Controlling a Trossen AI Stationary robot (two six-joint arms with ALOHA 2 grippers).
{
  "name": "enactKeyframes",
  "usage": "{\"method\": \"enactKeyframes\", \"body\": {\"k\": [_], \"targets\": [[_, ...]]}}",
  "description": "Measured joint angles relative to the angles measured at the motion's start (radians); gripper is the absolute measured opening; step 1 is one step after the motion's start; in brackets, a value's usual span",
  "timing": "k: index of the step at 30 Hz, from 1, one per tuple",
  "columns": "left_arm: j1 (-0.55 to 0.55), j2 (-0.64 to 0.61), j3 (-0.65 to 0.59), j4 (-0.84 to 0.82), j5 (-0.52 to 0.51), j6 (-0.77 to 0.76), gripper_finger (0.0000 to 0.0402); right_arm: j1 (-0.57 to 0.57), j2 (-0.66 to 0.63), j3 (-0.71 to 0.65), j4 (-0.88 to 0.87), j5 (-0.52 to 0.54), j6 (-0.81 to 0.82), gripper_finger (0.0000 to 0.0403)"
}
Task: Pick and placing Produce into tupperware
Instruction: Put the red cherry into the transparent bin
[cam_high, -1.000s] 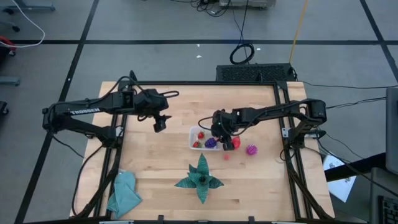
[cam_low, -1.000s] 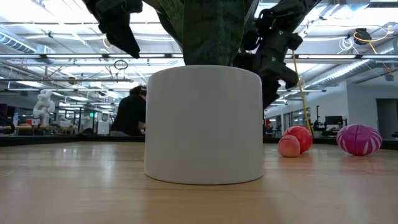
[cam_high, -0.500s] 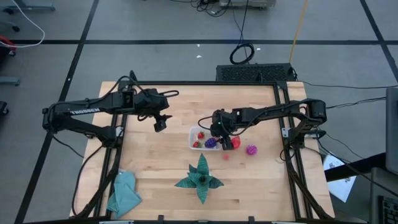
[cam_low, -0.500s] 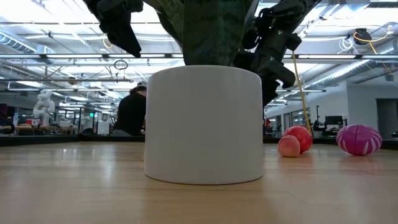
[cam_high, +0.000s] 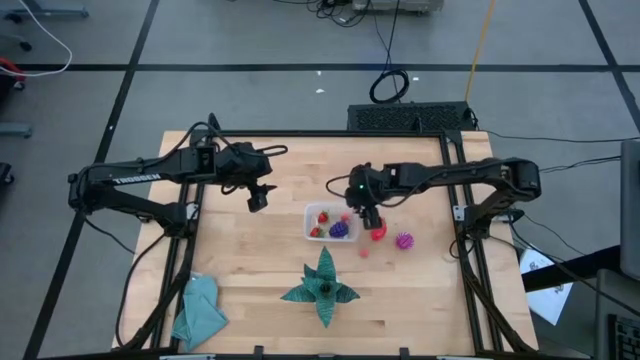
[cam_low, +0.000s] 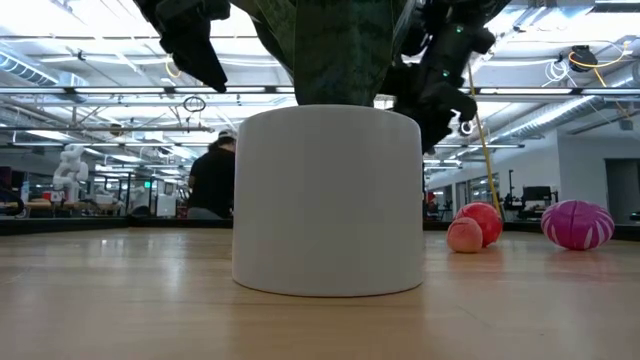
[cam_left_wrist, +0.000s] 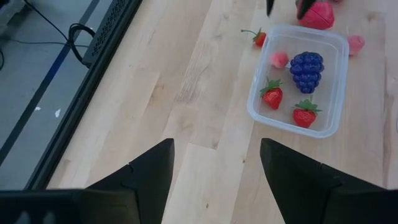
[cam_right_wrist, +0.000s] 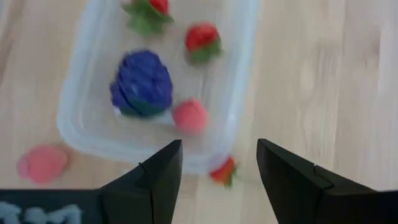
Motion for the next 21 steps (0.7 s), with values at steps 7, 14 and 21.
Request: {"method": "enactKeyframes", "body": {"k": [7,14,21], "targets": [[0.0,0.0,0.0,0.0,0.0,-0.014,0.0244,-0.042,-0.013,-0.055,-0.051,-0.008,0.017,0.0199],[0.0,0.0,0.0,0.006,0.0,-0.022,0.0244,-0.082,-0.012,-0.141,-0.005,-0.009,-0.019,0.0199],[0.0,0.0,0.0,0.009,0.0,-0.03,0.0244,-0.113,-0.012,-0.184,0.053,-0.033,-0.064,0.0199]]}}
